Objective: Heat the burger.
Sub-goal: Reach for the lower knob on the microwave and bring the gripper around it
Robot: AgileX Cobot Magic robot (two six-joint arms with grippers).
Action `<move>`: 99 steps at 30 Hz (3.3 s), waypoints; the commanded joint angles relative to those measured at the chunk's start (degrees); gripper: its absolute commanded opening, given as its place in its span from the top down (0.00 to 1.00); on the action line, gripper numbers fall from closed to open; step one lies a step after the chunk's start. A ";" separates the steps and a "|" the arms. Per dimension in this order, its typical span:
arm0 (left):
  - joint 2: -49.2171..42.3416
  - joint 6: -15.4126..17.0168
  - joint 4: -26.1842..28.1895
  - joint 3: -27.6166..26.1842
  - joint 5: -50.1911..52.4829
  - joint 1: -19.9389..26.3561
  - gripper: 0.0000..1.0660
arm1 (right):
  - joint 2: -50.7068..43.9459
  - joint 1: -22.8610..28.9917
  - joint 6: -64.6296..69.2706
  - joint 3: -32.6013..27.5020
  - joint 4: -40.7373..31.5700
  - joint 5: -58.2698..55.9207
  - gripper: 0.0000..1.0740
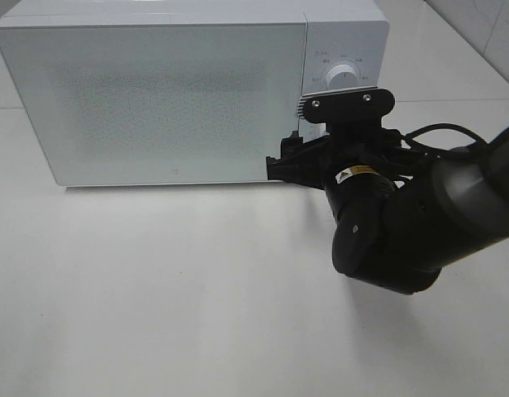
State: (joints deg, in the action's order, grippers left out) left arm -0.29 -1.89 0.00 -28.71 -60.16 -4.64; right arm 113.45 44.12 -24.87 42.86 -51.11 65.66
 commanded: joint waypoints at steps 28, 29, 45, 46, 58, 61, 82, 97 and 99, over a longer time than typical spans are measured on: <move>-1.38 0.06 0.52 0.17 0.57 0.06 0.06 | 5.39 -7.33 4.58 6.65 7.51 -2.58 0.29; -1.38 0.06 0.52 0.17 0.57 0.06 0.06 | 5.39 -7.33 4.58 6.65 7.56 -2.58 0.30; -1.38 0.06 0.52 0.17 0.57 0.06 0.06 | 5.27 -7.33 4.64 6.65 7.73 1.55 0.81; -1.38 0.06 0.52 0.17 0.57 0.06 0.06 | 5.27 -7.33 4.64 6.65 7.73 1.55 0.89; -1.38 0.06 0.52 0.17 0.57 0.06 0.06 | 5.27 -7.33 4.70 6.65 9.80 1.55 0.99; -1.38 0.06 0.52 0.17 0.57 0.06 0.06 | 5.27 -7.33 7.28 6.65 9.80 1.55 0.99; -1.38 0.06 0.52 0.17 0.57 0.06 0.06 | 5.27 -7.33 85.60 6.65 22.17 1.89 0.99; -1.38 0.06 0.52 0.17 0.57 0.06 0.06 | 5.27 -7.33 106.91 6.65 25.21 5.90 0.99; -1.38 0.06 0.52 0.17 0.57 0.06 0.06 | 5.27 -7.33 106.28 6.65 25.21 5.90 0.98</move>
State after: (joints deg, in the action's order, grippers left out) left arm -0.29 -1.89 0.00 -28.71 -60.16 -4.64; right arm 119.63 36.78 80.96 46.47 -38.04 66.06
